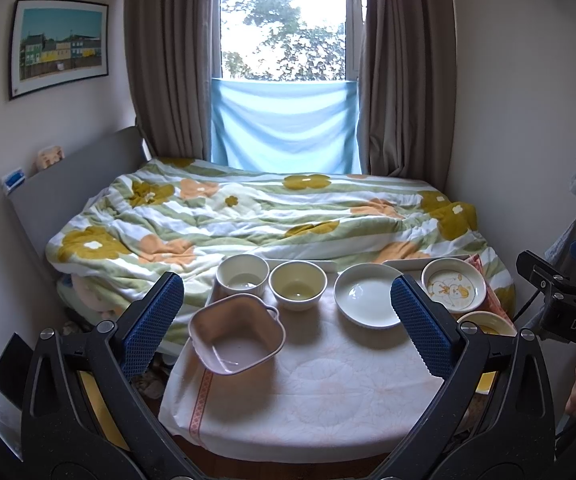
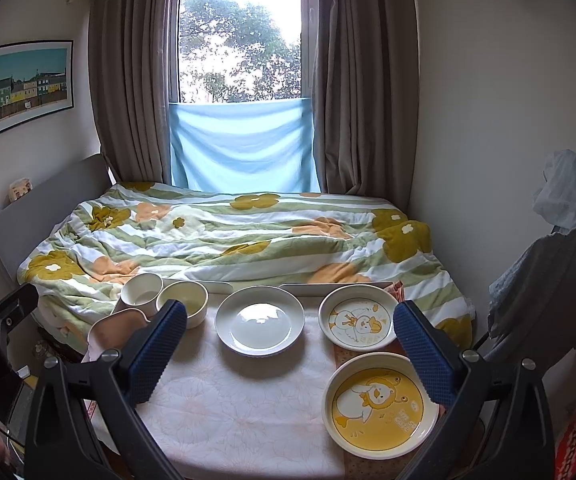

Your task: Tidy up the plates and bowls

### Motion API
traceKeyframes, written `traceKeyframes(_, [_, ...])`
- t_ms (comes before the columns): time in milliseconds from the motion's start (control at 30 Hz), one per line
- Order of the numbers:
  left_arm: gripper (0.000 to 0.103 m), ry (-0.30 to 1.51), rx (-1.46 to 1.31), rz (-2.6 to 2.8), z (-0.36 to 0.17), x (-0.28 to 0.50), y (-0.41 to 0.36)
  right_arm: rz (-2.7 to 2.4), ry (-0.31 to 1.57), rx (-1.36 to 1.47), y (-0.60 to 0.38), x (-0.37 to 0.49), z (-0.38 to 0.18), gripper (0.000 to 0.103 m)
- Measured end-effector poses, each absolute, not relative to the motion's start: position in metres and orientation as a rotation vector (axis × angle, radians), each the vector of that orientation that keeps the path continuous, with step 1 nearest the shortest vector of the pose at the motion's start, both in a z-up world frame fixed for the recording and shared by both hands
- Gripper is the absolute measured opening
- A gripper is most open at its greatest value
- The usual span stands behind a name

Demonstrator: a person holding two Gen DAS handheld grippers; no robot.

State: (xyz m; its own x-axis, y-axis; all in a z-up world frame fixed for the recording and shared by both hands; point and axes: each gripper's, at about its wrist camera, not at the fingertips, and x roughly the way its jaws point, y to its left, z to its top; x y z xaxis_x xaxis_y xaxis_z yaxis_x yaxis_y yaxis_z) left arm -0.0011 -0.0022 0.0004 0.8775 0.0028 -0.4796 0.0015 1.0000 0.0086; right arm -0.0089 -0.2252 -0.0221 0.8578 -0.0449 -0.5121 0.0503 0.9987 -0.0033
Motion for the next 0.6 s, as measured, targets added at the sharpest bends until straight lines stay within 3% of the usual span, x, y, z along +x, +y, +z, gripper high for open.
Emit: traceKeyframes(600, [0.103,0.496,0.007,0.008,-0.002,-0.001,0.007,-0.05,0.54,0.011,-0.226,-0.007,-0.023,0.103])
